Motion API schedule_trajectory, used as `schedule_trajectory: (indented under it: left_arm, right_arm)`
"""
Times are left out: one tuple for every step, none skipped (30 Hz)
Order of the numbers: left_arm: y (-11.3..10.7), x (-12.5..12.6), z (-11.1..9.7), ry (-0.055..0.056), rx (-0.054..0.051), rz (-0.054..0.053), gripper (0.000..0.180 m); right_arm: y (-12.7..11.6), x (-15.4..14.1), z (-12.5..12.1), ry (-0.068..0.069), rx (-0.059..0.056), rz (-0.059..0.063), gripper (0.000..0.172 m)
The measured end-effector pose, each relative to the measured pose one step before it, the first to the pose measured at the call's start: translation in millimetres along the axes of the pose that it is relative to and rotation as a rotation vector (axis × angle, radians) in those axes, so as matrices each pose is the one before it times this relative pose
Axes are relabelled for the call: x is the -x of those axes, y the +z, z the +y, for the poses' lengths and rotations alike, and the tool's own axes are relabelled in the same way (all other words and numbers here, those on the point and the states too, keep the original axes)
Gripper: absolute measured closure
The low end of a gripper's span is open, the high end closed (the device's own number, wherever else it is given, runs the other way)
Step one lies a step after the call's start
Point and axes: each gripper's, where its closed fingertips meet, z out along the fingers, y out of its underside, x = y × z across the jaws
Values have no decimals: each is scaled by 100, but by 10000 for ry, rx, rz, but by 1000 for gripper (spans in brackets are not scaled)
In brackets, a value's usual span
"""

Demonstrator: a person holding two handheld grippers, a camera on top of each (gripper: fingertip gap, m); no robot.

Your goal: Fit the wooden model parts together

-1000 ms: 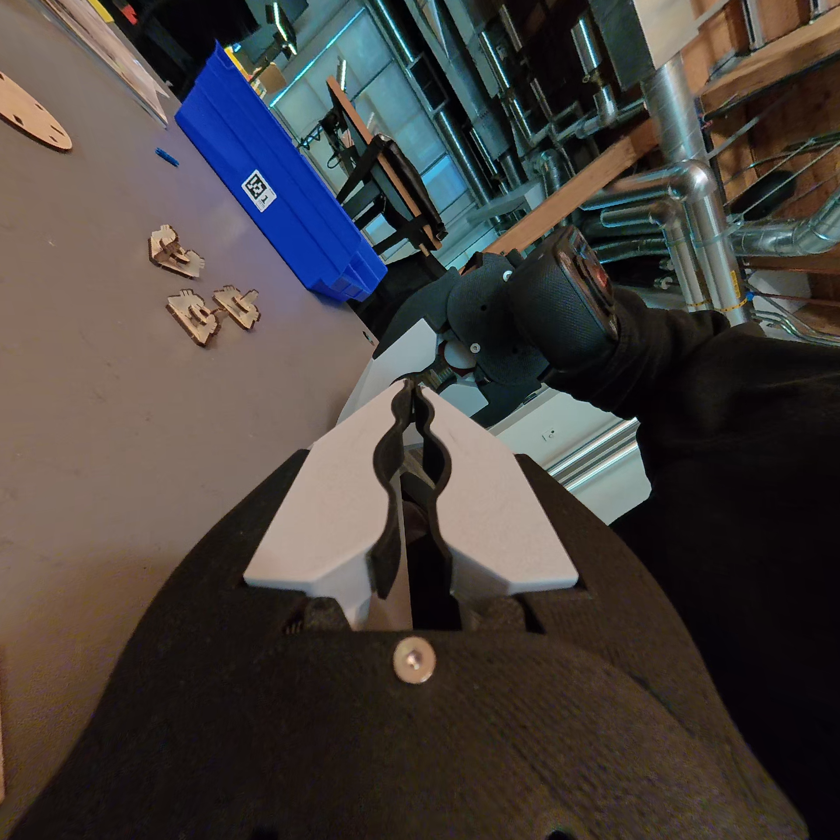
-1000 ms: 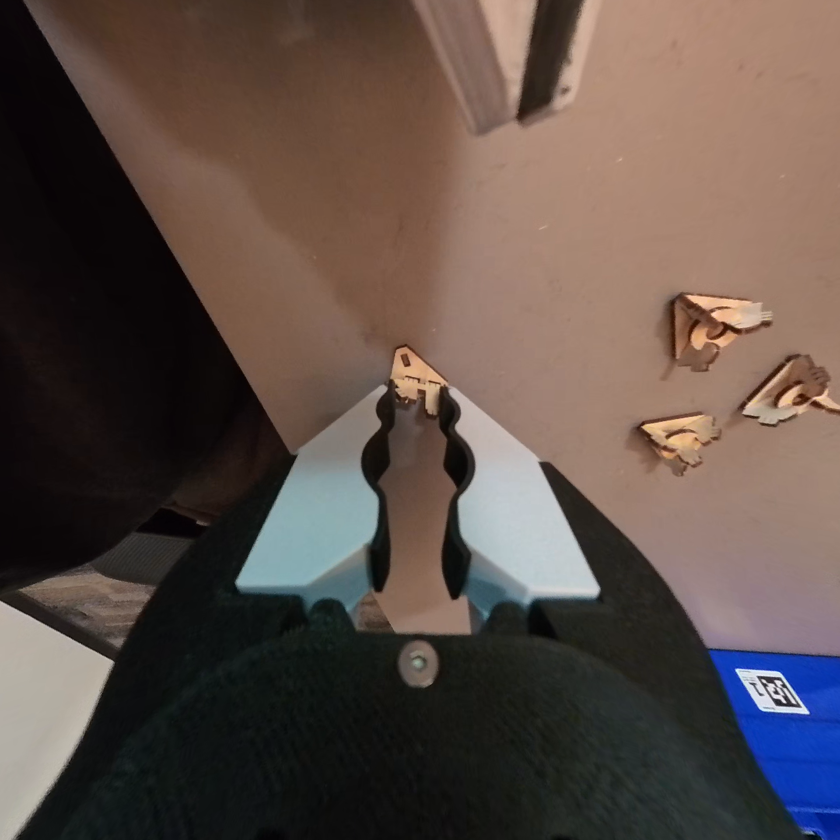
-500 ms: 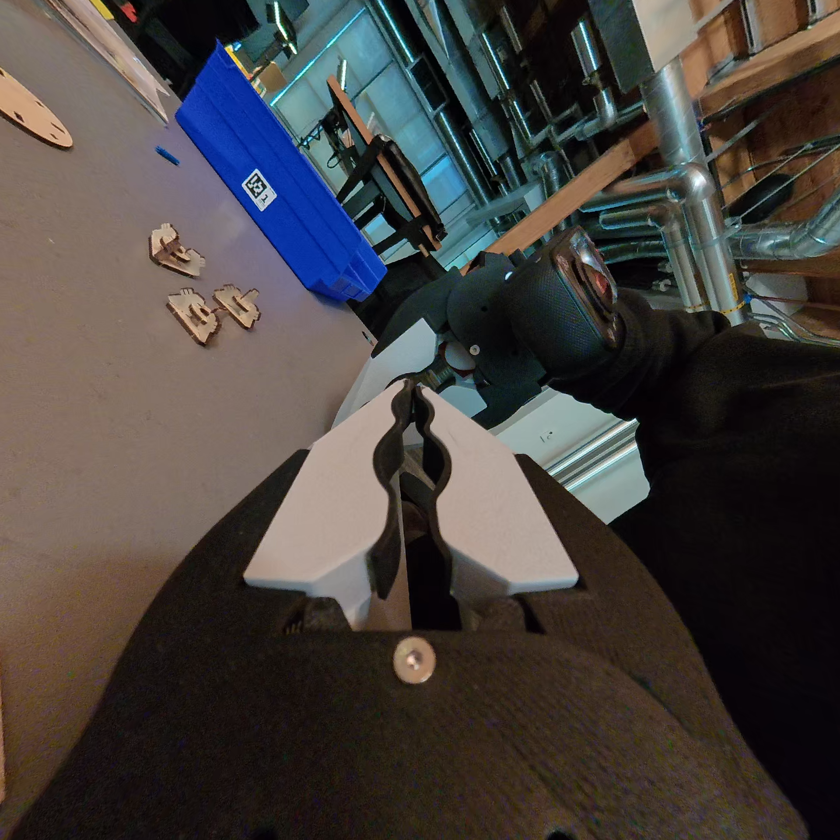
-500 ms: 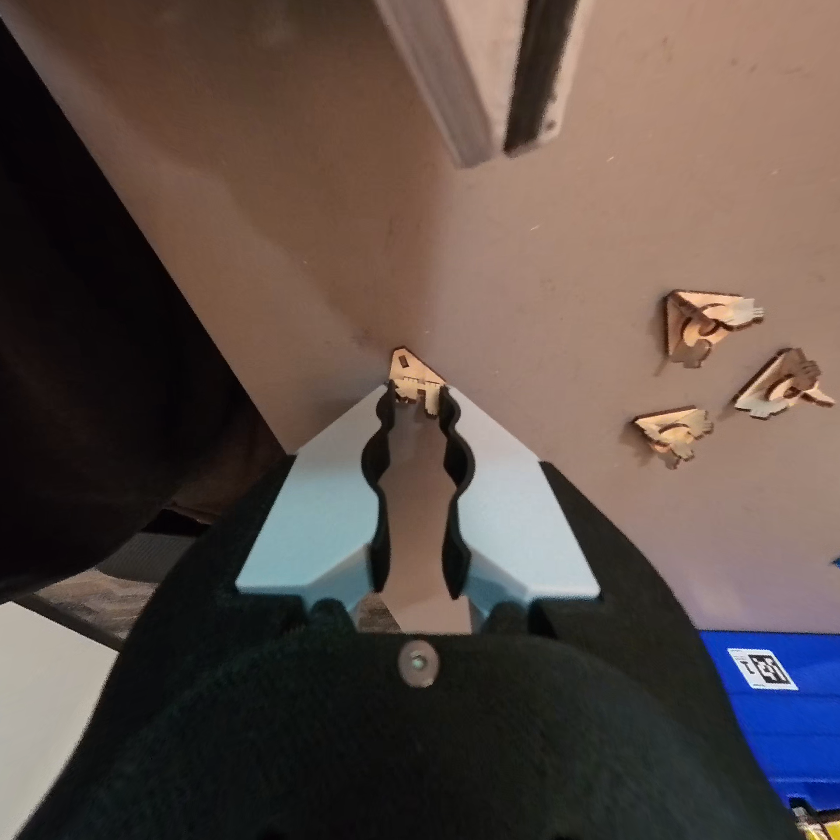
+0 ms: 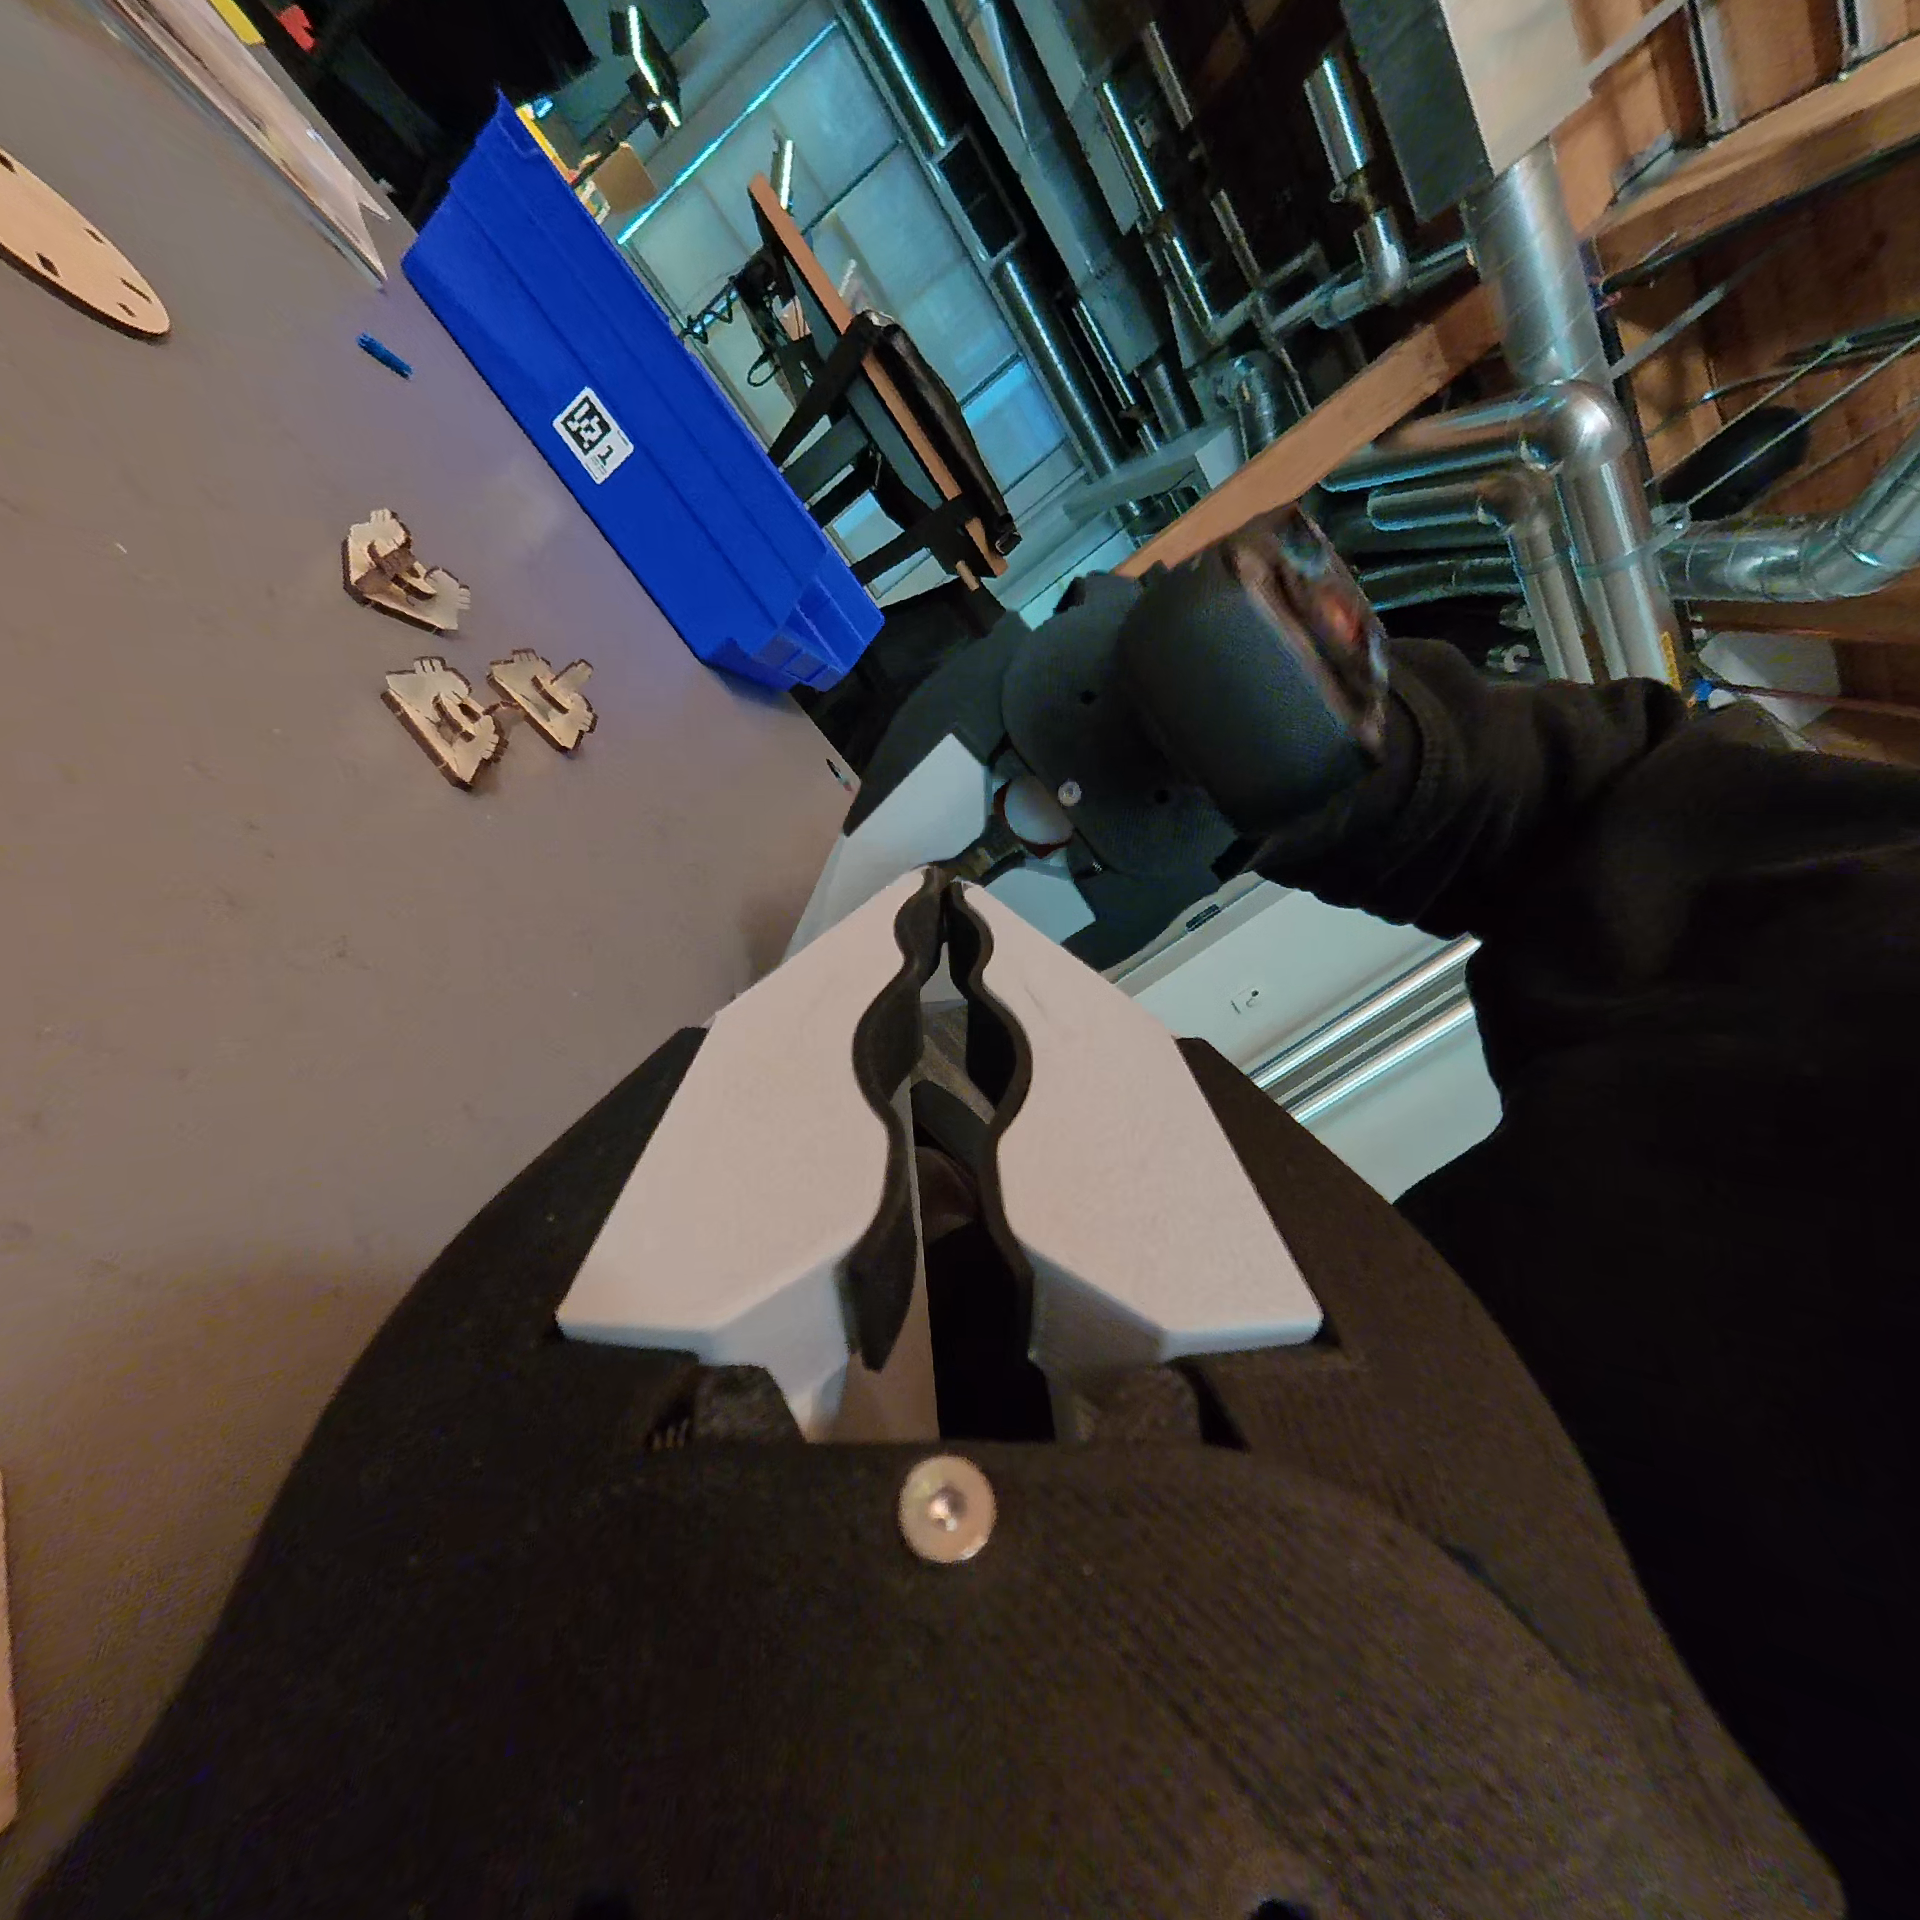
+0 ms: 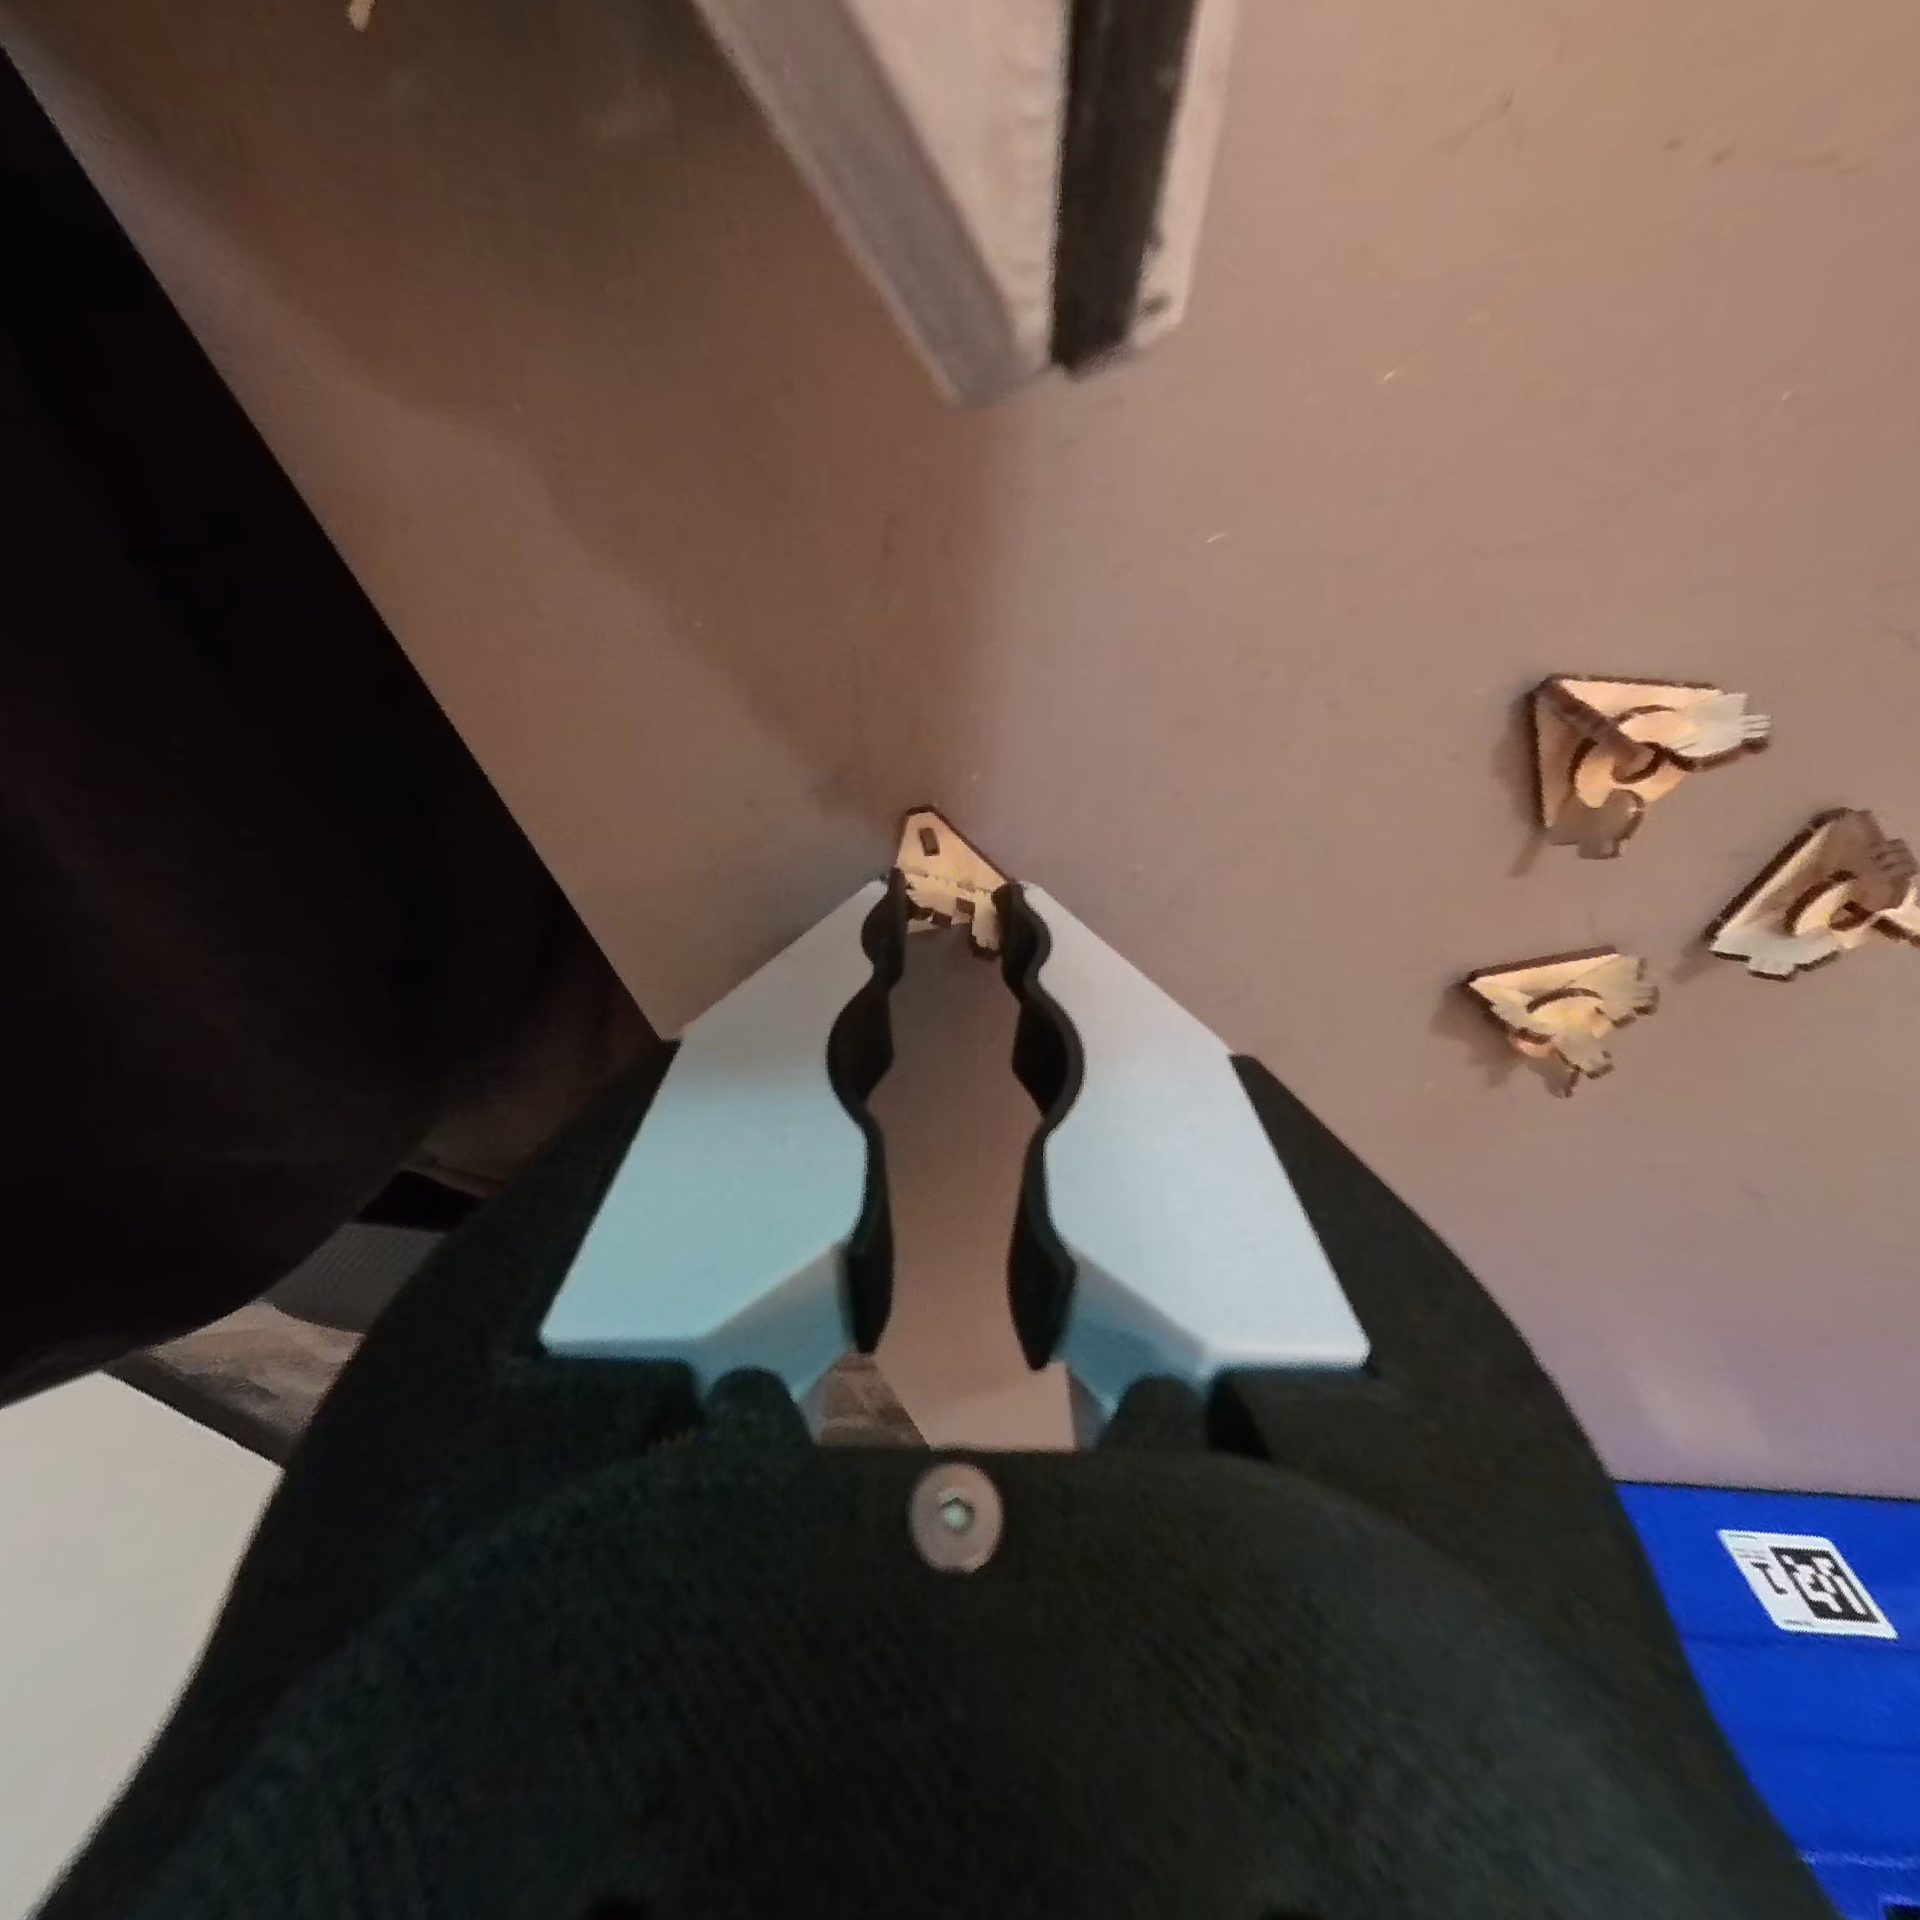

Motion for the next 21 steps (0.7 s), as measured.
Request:
schedule_trajectory:
  left_arm:
    - [-17,-15,-9,-4,-5,16,180]
    - [-10,-17,5,-24,0,22,180]
    - [-6,-12,-8,-22,9,17,180]
    - [-12,0,-16,-22,-4,10,180]
    - [-6,-4,-25,-26,-14,17,180]
    - [-7,-13,-4,-18,2,21,180]
    - [3,9,-1,-12,-4,3,180]
    - [-6,-10,-8,-12,-1,12,180]
    - [-10,-3,-20,-15,-6,15,180]
    - [-9,10,-21,-23,-11,9,180]
    - [5,8,-28,-21,-9,8,180]
    - [-1,14,-16,-13,-6,4,180]
    - [1,3,-1,-12,1,2,180]
    - [2,8,-2,-7,0,1,180]
    - [-5,-3,-13,-2,-7,2,180]
    - [-9,-7,-2,-10,-2,6,180]
    - [-6,-13,-9,-8,-7,12,180]
    - [-22,-6,-21,-4,-15,5,180]
    - [-12,-8,-18,-6,-16,5,180]
    - [-15,-8,-14,-9,-13,4,180]
    - [-14,7,-13,-9,-11,3,180]
  right_arm:
    - [203,-35,-23,-110,-130,143,170]
    - [49,46,-175,-66,-211,59,171]
    - [-23,-3,-13,-59,-45,63,171]
    - [-9,-14,-57,-203,-92,160,172]
    - [-31,-50,-163,-165,-172,199,172]
    - [-34,-36,-126,23,-140,100,171]
    - [-82,-64,-27,172,-76,-7,171]
    - [-198,-230,-98,241,-164,38,171]
    - [-336,-380,-156,267,-241,104,171]
    - [-378,-433,-81,275,-209,113,171]
    - [-385,-528,8,278,-173,170,171]
    - [-359,-605,61,291,-158,245,170]
    - [-326,-509,139,278,-120,196,170]
    - [-260,-315,180,252,-93,103,169]
    - [-182,-198,192,248,-87,67,168]
    - [-92,-73,264,244,-45,22,166]
    - [-27,32,329,229,12,-20,164]
    - [25,42,355,189,27,-3,162]
    - [48,-15,329,119,13,58,161]
    - [97,-35,305,71,14,82,161]
    - [153,-15,253,73,25,54,161]
